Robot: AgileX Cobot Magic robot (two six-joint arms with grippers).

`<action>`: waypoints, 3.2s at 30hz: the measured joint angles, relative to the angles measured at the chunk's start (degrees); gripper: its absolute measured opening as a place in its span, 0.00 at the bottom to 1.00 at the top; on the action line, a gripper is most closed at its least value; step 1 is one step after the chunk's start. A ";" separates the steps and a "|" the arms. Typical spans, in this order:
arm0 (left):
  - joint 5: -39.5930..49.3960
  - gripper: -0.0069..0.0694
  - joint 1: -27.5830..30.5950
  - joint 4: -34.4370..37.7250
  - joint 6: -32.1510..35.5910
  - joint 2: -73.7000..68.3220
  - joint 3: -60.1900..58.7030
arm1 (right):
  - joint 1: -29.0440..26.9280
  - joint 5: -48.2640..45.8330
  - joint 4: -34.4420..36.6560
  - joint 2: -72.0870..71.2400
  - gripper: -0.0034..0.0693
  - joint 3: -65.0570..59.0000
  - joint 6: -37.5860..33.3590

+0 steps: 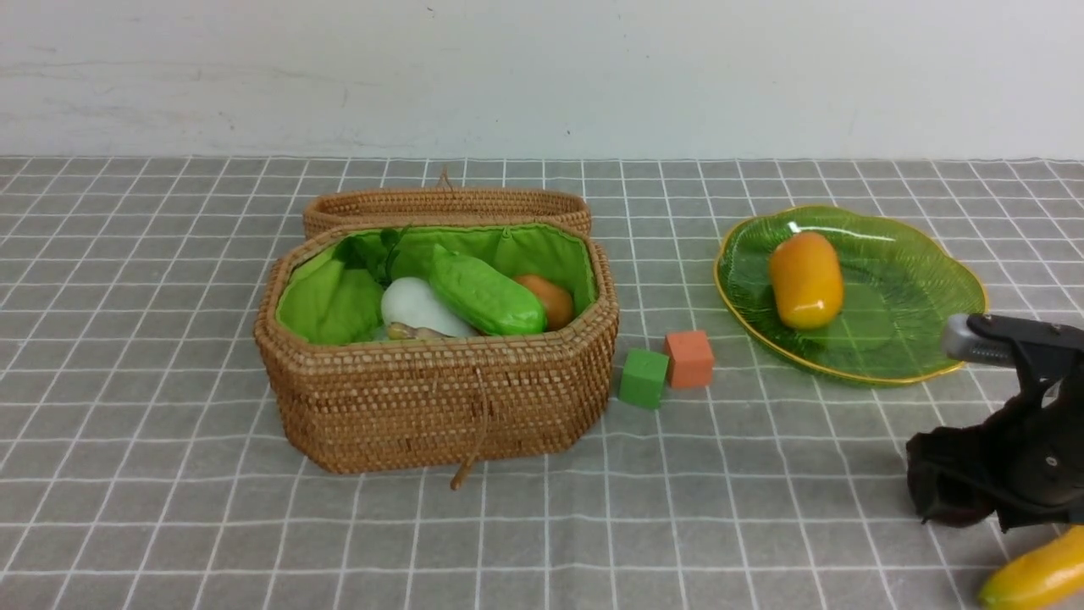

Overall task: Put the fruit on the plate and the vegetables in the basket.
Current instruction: Use the right arm to grab a mangosteen and put it into the right plate

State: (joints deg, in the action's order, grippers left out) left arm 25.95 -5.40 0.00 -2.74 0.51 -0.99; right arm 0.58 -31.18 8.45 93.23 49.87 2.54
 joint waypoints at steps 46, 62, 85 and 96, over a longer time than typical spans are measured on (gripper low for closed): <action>0.00 0.40 0.00 0.00 0.00 0.00 0.00 | 0.00 19.11 1.85 6.22 0.78 2.23 -3.94; 0.00 0.40 0.00 0.00 0.00 0.00 0.00 | 0.00 5.77 5.27 -9.05 0.78 3.25 -3.94; 0.00 0.40 0.00 0.00 0.00 0.00 0.00 | 0.00 15.51 10.20 14.94 0.78 23.01 -4.10; 0.00 0.40 0.00 0.00 0.00 0.00 0.00 | 0.00 9.65 10.35 16.50 0.96 23.32 -5.58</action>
State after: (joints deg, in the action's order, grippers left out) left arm 25.95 -5.40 0.00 -2.74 0.51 -0.99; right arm 0.58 -21.53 18.81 109.73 73.19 -3.04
